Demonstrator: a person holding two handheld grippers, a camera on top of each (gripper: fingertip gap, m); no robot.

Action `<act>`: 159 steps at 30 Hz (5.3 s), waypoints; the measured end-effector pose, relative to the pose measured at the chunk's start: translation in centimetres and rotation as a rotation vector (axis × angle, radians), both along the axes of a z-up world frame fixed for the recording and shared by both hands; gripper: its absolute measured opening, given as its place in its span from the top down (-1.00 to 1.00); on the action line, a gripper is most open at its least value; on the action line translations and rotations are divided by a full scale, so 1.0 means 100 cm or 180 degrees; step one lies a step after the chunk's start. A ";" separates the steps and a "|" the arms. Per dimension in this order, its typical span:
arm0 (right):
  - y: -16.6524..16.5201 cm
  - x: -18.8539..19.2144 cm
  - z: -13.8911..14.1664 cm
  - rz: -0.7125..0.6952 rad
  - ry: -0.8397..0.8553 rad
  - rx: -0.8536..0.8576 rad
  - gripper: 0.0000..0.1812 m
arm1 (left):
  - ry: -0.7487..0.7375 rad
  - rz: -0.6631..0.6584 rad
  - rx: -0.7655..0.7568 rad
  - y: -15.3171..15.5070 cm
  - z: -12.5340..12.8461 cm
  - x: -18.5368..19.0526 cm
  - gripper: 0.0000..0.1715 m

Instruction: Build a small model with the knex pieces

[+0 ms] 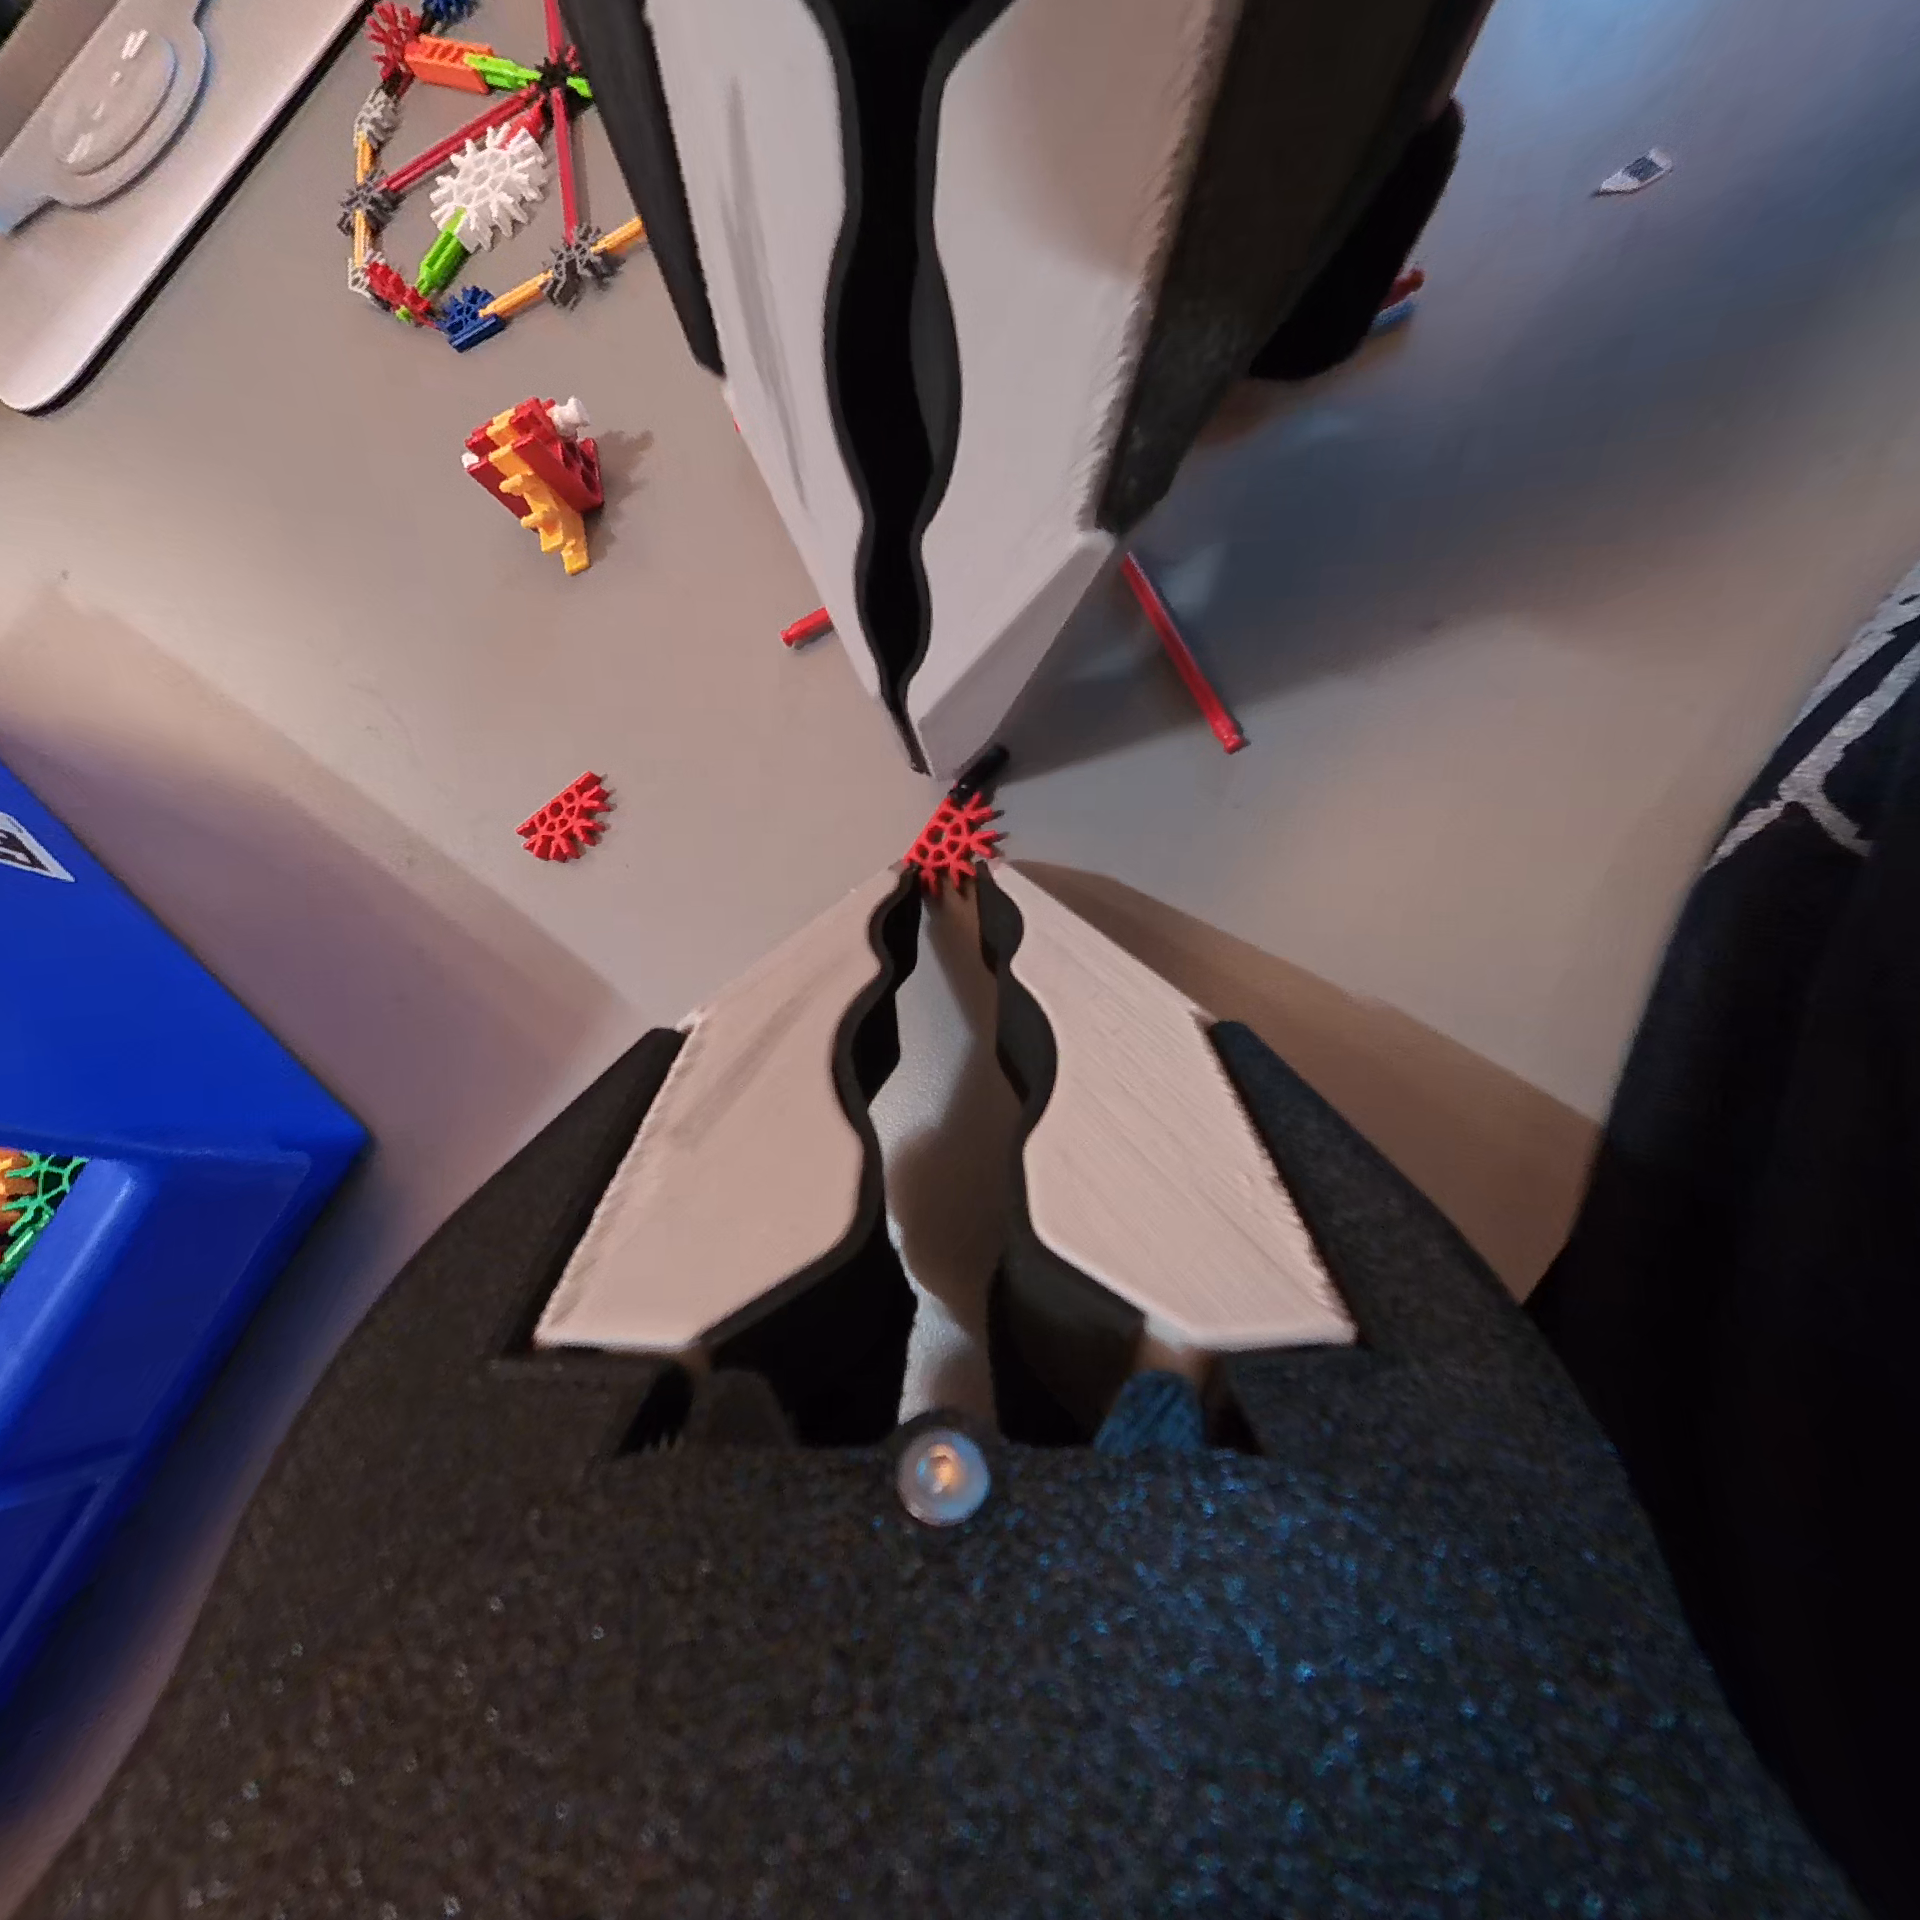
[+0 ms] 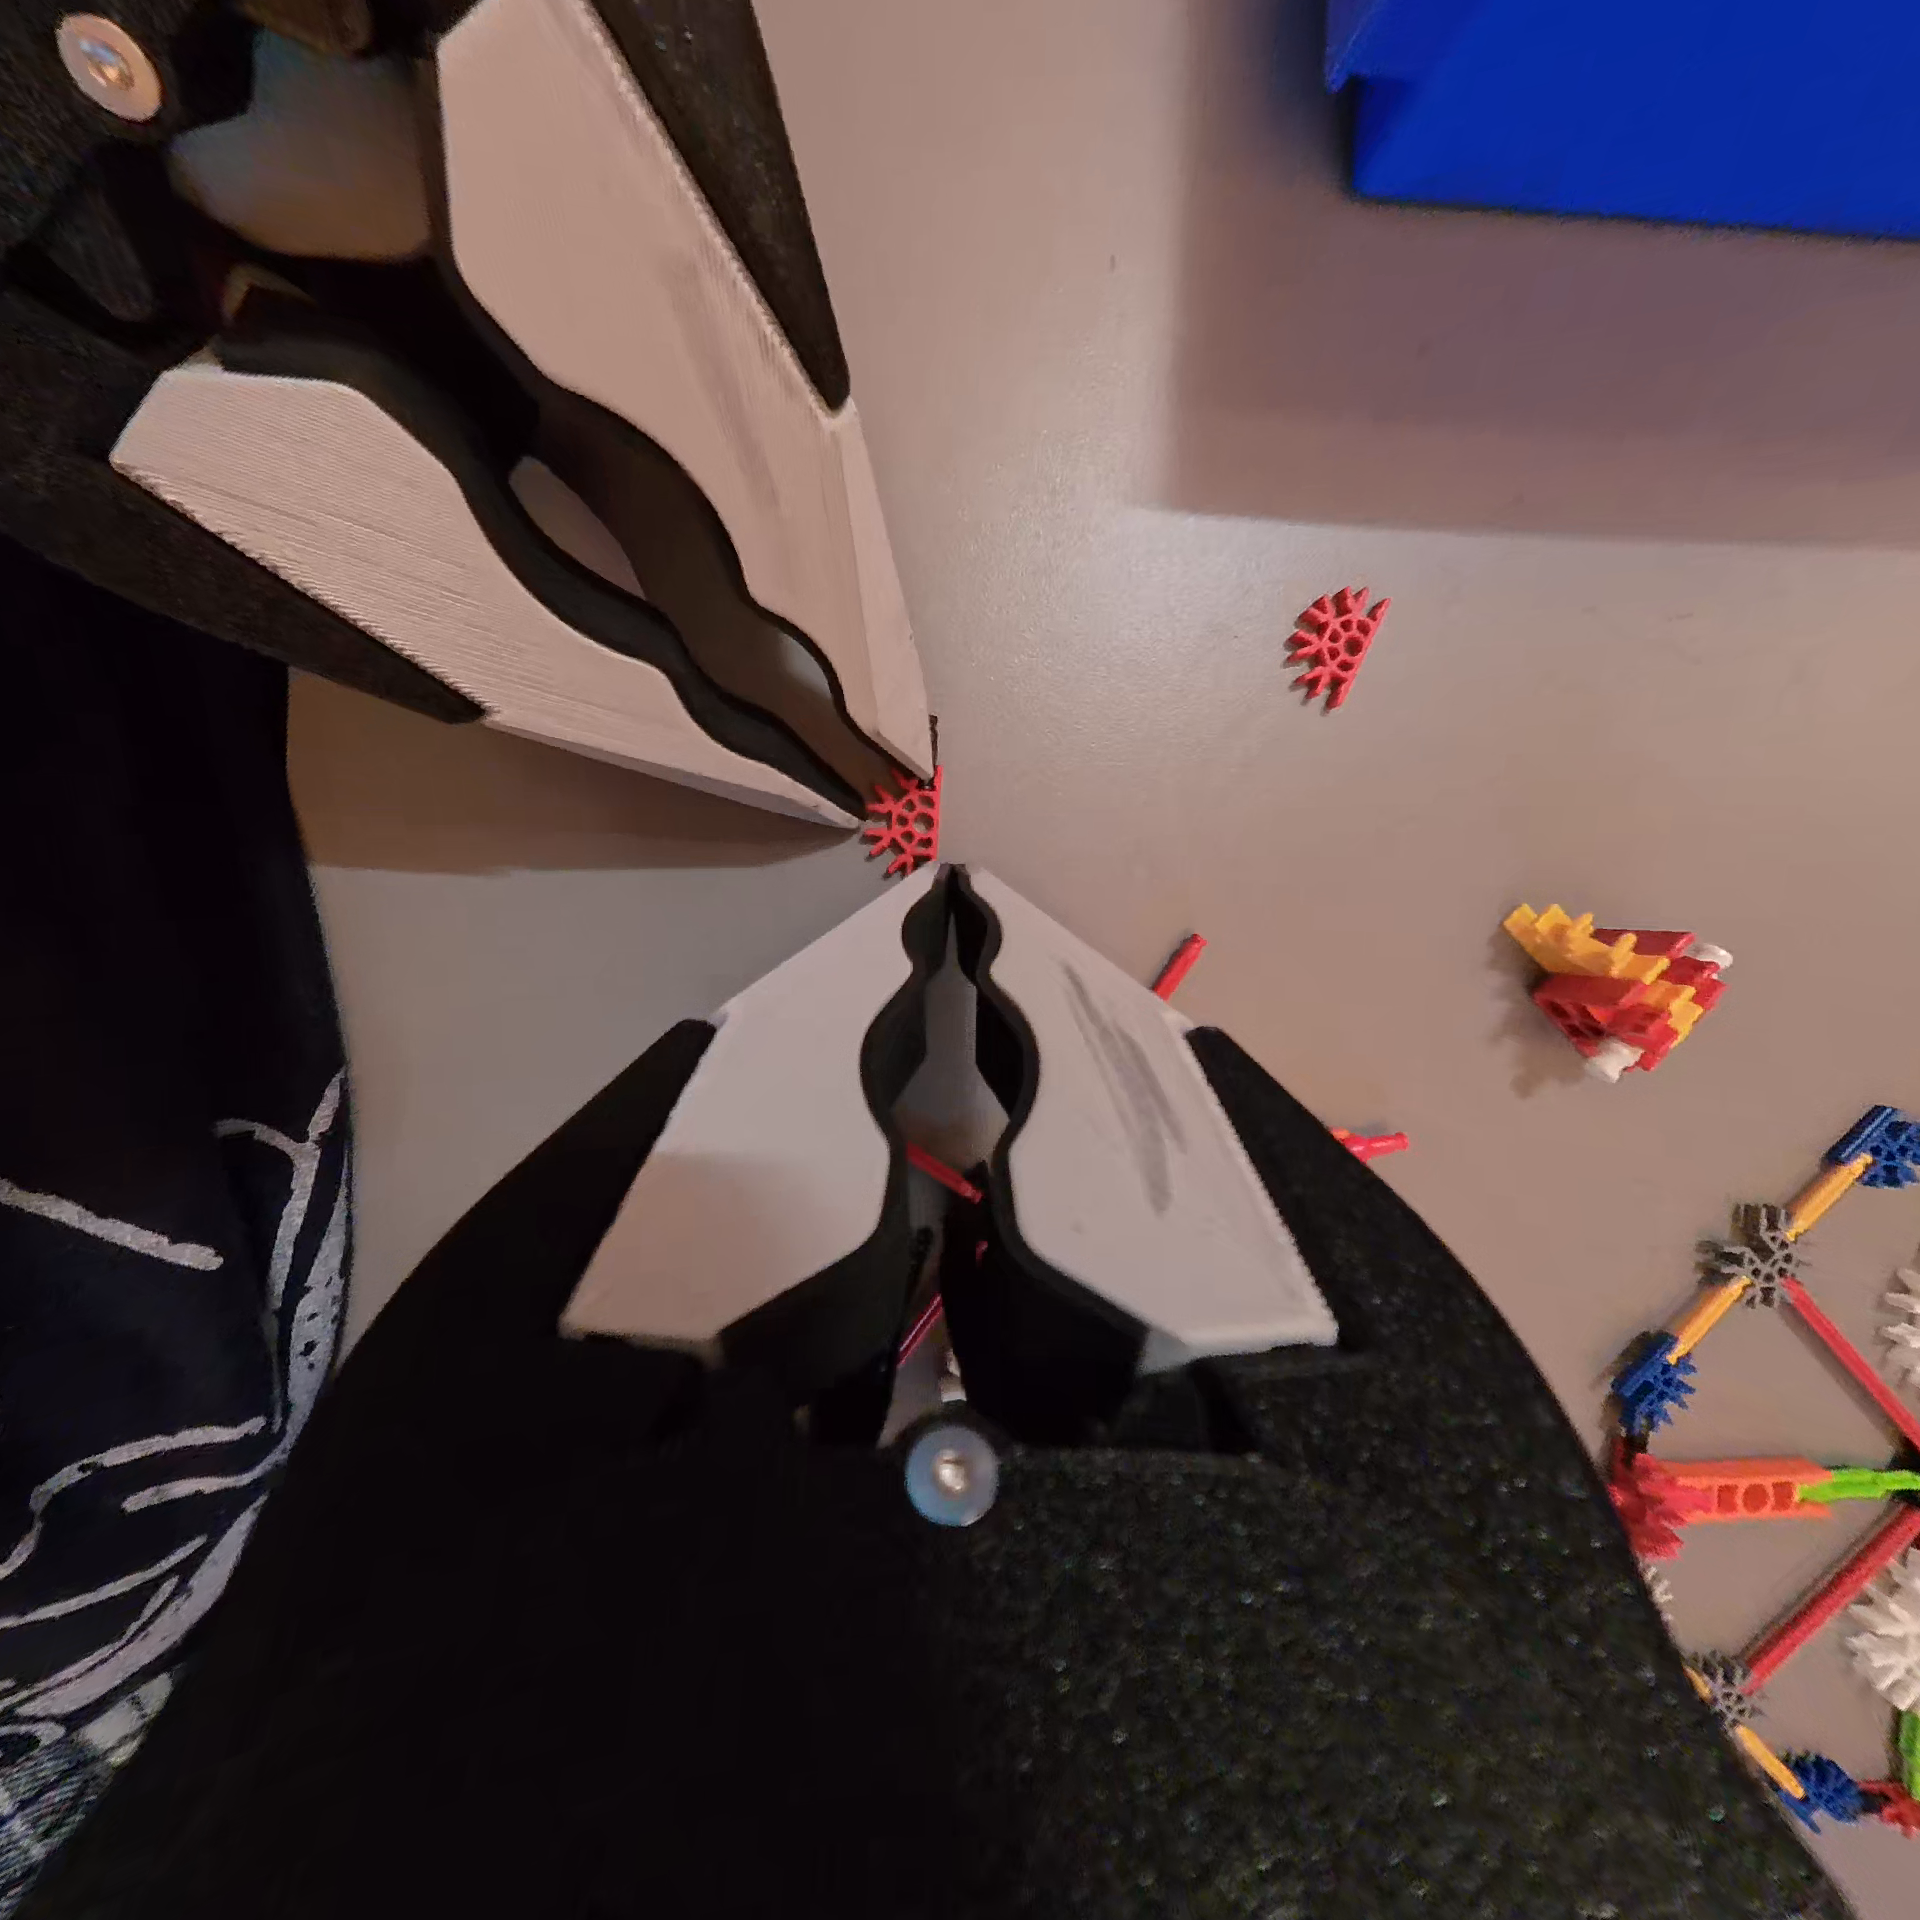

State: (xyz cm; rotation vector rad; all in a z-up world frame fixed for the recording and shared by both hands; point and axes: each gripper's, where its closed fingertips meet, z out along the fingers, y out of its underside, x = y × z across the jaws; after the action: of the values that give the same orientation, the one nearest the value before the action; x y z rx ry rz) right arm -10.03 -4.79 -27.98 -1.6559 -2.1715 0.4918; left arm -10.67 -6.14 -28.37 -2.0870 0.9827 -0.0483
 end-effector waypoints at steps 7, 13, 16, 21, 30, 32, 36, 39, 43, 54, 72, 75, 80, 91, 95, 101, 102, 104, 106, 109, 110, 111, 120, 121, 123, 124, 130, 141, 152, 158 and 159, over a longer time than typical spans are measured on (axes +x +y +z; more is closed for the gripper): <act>-0.002 0.003 0.002 0.0011 0.0007 -0.0047 1.00 | -0.0005 0.0000 -0.0007 0.000 0.000 0.000 0.88; -0.002 0.002 -0.003 0.0018 -0.0021 -0.0075 1.00 | -0.0013 0.0001 -0.0013 0.000 0.000 0.000 0.88; 0.000 0.003 -0.007 0.0020 -0.0060 -0.0022 1.00 | -0.0011 -0.0006 -0.0014 0.000 0.000 0.000 0.88; 0.000 0.003 -0.006 0.0011 -0.0071 -0.0012 1.00 | -0.0020 -0.0010 -0.0021 0.000 0.000 0.000 0.88; 0.002 0.004 0.003 -0.0001 -0.0012 -0.0025 1.00 | -0.0024 -0.0020 -0.0031 -0.001 0.000 0.001 0.90; 0.002 0.004 0.001 -0.0009 -0.0011 -0.0039 1.00 | -0.0021 -0.0018 -0.0027 -0.001 0.000 0.001 0.90; -0.001 0.003 0.001 0.0006 0.0029 -0.0063 1.00 | -0.0012 -0.0022 -0.0020 -0.001 -0.001 0.001 0.90; -0.002 0.003 -0.001 0.0020 0.0007 -0.0048 1.00 | -0.0014 -0.0024 -0.0023 -0.001 -0.001 0.001 0.90; -0.001 0.003 -0.003 0.0014 0.0000 -0.0024 1.00 | -0.0007 -0.0026 -0.0016 -0.001 -0.001 0.001 0.90; -0.001 0.005 -0.003 0.0010 -0.0030 -0.0089 1.00 | 0.0025 -0.0058 0.0005 -0.001 -0.001 0.002 0.92; -0.002 0.002 -0.004 0.0375 -0.0947 -0.0510 1.00 | -0.0005 -0.0092 -0.0022 0.000 -0.001 0.003 0.90; -0.001 0.003 -0.004 0.0451 -0.1150 -0.0463 1.00 | -0.0012 -0.0094 -0.0027 0.000 -0.001 0.003 0.90; -0.001 0.002 -0.004 0.0595 -0.1506 -0.0171 1.00 | -0.0004 -0.0103 -0.0016 0.000 -0.002 0.003 0.90; 0.002 0.000 -0.005 0.0505 -0.1429 -0.0005 1.00 | 0.0018 -0.0122 0.0032 0.002 -0.001 0.002 0.85; 0.001 0.001 -0.005 0.0348 -0.1161 -0.0241 0.99 | 0.0022 -0.0128 0.0045 0.000 -0.001 0.002 0.87; 0.013 0.005 0.012 0.0189 -0.0833 -0.0260 0.98 | -0.0091 -0.0196 -0.0010 -0.002 0.002 0.004 0.79; 0.014 0.006 0.014 0.0175 -0.0800 -0.0252 0.98 | -0.0094 -0.0212 -0.0003 -0.003 0.002 0.004 0.78; 0.020 0.008 0.018 0.0129 -0.0736 -0.0177 0.97 | -0.0098 -0.0202 0.0029 -0.003 0.005 0.003 0.71; 0.020 0.010 0.025 0.0106 -0.0613 -0.0166 0.97 | -0.0125 -0.0216 0.0074 -0.004 0.010 -0.001 0.68; 0.019 0.015 0.034 0.0114 -0.0453 -0.0133 0.94 | -0.0192 -0.0209 0.0251 -0.006 0.034 -0.013 0.64; 0.021 0.017 0.035 0.0103 -0.0408 -0.0072 0.94 | -0.0197 -0.0174 0.0307 -0.005 0.044 -0.022 0.63; 0.024 0.020 0.035 0.0078 -0.0373 0.0015 0.94 | -0.0180 -0.0111 0.0399 -0.003 0.056 -0.033 0.63; 0.025 0.021 0.037 -0.0105 0.0196 -0.0045 0.94 | 0.0912 0.0899 0.0450 0.044 0.119 -0.211 0.85; 0.027 0.020 0.037 -0.0123 0.0256 -0.0056 0.94 | 0.1033 0.0903 0.0302 0.048 0.115 -0.224 0.87; 0.029 0.016 0.037 -0.0162 0.0388 -0.0094 0.94 | 0.1069 0.0810 -0.0135 0.054 0.097 -0.239 0.87; 0.030 0.015 0.037 -0.0162 0.0452 -0.0103 0.94 | 0.1120 0.0770 -0.0261 0.060 0.089 -0.246 0.90; 0.031 0.007 0.040 -0.0142 0.0748 -0.0189 0.95 | 0.1823 0.0133 -0.1242 0.063 0.041 -0.270 0.91; 0.039 0.010 0.050 -0.0142 0.1065 -0.0277 0.97 | 0.2503 -0.0359 -0.2351 0.064 0.003 -0.295 0.86; 0.041 0.015 0.055 -0.0108 0.1176 -0.0275 0.97 | 0.2221 -0.0406 -0.2562 0.063 0.001 -0.289 0.73; 0.042 0.016 0.055 -0.0102 0.1182 -0.0252 0.97 | 0.2089 -0.0377 -0.2576 0.064 0.000 -0.284 0.83; 0.042 0.016 0.054 -0.0103 0.1179 -0.0250 0.97 | 0.2099 -0.0380 -0.2572 0.065 0.000 -0.284 0.84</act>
State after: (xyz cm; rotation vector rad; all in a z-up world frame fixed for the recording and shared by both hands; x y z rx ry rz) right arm -8.43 -0.56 -22.55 -1.4956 -1.8728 0.8128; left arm -39.02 0.33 -28.33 -2.8582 1.6843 0.2352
